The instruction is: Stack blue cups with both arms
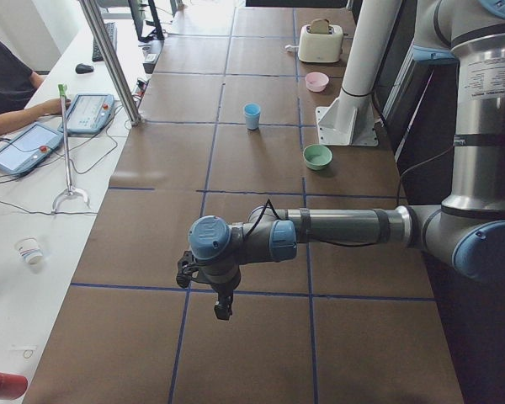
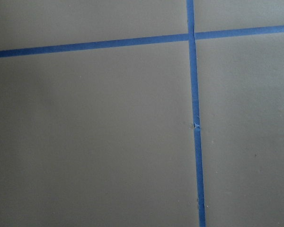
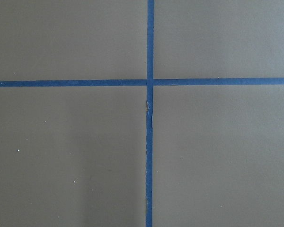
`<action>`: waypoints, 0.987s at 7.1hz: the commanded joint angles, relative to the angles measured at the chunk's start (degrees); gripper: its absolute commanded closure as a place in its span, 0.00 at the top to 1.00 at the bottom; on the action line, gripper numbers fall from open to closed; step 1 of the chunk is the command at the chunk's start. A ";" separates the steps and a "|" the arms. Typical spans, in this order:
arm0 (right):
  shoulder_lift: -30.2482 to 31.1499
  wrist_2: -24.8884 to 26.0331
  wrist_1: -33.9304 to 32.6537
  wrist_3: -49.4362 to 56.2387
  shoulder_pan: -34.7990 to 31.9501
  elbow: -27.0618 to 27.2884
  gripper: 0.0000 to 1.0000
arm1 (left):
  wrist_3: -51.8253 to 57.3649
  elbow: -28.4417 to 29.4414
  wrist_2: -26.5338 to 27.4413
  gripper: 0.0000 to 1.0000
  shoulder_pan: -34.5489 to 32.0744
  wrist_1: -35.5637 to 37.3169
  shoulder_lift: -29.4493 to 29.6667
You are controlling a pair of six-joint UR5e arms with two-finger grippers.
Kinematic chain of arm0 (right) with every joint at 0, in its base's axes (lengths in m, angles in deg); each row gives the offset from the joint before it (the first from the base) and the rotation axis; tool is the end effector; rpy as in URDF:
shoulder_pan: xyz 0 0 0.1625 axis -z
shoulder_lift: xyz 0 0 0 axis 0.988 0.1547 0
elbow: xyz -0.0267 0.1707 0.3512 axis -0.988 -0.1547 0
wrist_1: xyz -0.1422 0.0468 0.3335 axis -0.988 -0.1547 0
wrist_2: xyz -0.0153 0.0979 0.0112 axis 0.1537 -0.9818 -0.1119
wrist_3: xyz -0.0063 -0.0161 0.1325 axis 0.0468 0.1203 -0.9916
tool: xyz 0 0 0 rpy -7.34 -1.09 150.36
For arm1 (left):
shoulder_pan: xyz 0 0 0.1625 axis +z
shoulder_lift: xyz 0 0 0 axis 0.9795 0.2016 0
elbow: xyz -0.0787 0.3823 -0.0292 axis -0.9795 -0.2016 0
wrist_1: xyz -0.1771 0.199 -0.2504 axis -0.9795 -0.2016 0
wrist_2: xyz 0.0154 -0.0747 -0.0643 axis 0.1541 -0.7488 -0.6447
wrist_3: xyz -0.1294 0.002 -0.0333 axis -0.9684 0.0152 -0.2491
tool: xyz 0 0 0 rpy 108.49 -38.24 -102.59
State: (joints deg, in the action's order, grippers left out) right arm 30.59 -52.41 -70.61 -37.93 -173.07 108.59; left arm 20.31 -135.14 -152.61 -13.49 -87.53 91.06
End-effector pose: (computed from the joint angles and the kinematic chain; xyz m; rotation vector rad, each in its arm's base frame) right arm 0.0470 -0.4102 0.6419 0.0339 -0.8493 0.0174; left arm -0.0544 -0.4057 0.6670 -0.0109 0.7673 0.1236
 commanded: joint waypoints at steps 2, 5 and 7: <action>0.00 -0.09 0.00 -0.03 -0.31 0.09 1.00 | 0.01 0.14 0.00 1.00 0.01 -0.33 -0.04; -0.09 0.00 0.00 0.06 -0.84 0.18 1.00 | 0.01 0.14 0.00 1.00 0.01 -0.33 0.05; 0.09 0.17 0.00 0.24 -0.84 0.00 1.00 | 0.01 0.05 0.00 1.00 0.01 -0.41 0.05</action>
State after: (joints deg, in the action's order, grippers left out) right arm 30.59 -52.34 -70.61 -37.76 -173.85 108.66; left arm 20.32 -135.05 -152.61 -13.48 -87.91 91.10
